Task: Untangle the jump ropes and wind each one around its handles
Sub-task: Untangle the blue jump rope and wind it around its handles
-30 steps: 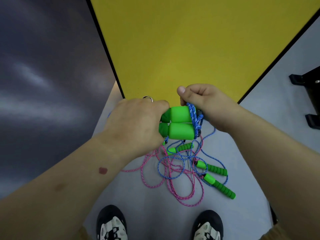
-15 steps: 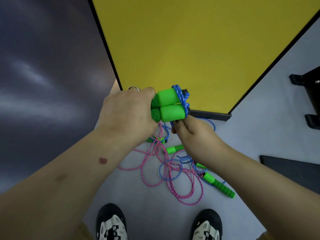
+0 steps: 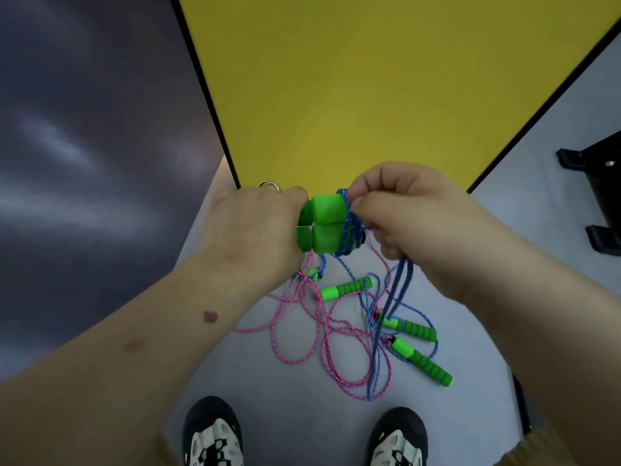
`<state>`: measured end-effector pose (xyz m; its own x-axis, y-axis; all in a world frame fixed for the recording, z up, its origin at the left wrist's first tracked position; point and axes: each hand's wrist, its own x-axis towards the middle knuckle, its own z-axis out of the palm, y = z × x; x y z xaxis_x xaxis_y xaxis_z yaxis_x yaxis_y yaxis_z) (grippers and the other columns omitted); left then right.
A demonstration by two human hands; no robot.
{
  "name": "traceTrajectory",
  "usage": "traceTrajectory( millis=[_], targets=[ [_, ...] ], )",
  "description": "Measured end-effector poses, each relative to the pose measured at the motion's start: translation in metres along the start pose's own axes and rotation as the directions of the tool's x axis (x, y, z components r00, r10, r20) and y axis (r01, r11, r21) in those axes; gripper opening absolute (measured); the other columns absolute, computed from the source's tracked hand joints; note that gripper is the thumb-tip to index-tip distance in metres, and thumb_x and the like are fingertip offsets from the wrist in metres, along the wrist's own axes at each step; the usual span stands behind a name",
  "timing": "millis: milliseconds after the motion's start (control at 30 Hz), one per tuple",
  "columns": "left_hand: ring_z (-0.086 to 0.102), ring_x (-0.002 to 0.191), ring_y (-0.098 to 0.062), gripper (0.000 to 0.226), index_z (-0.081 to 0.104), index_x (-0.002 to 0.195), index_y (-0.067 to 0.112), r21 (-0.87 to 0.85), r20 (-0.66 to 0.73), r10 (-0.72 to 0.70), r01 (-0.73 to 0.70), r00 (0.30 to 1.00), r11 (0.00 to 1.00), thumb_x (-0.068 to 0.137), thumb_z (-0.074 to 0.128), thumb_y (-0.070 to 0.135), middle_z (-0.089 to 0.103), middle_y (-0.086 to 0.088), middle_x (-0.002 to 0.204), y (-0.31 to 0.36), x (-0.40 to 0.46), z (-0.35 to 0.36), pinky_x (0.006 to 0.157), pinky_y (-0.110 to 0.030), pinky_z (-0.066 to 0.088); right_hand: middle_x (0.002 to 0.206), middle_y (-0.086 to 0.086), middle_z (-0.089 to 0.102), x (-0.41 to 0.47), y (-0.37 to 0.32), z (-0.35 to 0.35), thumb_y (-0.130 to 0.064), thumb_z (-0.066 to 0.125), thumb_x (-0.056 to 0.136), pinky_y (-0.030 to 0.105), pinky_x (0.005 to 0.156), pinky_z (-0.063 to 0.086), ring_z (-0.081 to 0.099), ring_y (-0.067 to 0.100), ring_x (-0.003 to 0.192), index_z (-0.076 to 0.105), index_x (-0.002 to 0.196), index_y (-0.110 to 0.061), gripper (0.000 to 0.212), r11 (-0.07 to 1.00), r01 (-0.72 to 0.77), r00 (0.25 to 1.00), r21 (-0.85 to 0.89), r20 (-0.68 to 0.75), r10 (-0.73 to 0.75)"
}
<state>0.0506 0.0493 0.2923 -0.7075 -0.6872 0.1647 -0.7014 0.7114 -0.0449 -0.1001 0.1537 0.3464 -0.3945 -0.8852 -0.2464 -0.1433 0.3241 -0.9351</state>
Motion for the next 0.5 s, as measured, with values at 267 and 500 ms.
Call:
traceTrajectory(
  millis=[267, 500],
  targets=[
    [0.061, 0.083, -0.031, 0.034, 0.035, 0.084, 0.032, -0.030, 0.010, 0.084, -0.084, 0.996, 0.996, 0.071, 0.066, 0.038, 0.045, 0.005, 0.079, 0.003, -0.002, -0.009, 0.066, -0.034, 0.028, 0.072, -0.006, 0.068, 0.037, 0.003, -0.016, -0.012, 0.055, 0.099, 0.022, 0.043, 0.037, 0.037, 0.013, 0.051, 0.070, 0.097, -0.021, 0.018, 0.995, 0.031, 0.999, -0.096, 0.015, -0.030],
    [0.058, 0.083, -0.030, 0.036, 0.037, 0.085, 0.032, -0.073, -0.001, 0.108, -0.108, 0.994, 0.991, 0.070, 0.067, 0.042, 0.048, 0.006, 0.081, 0.005, -0.004, -0.018, 0.067, -0.035, 0.026, 0.063, 0.003, 0.058, 0.059, 0.022, -0.018, -0.032, 0.078, 0.085, 0.022, 0.050, 0.039, 0.042, 0.015, 0.051, 0.076, 0.085, -0.015, 0.017, 0.994, -0.040, 0.999, -0.099, 0.013, 0.041]
  ],
)
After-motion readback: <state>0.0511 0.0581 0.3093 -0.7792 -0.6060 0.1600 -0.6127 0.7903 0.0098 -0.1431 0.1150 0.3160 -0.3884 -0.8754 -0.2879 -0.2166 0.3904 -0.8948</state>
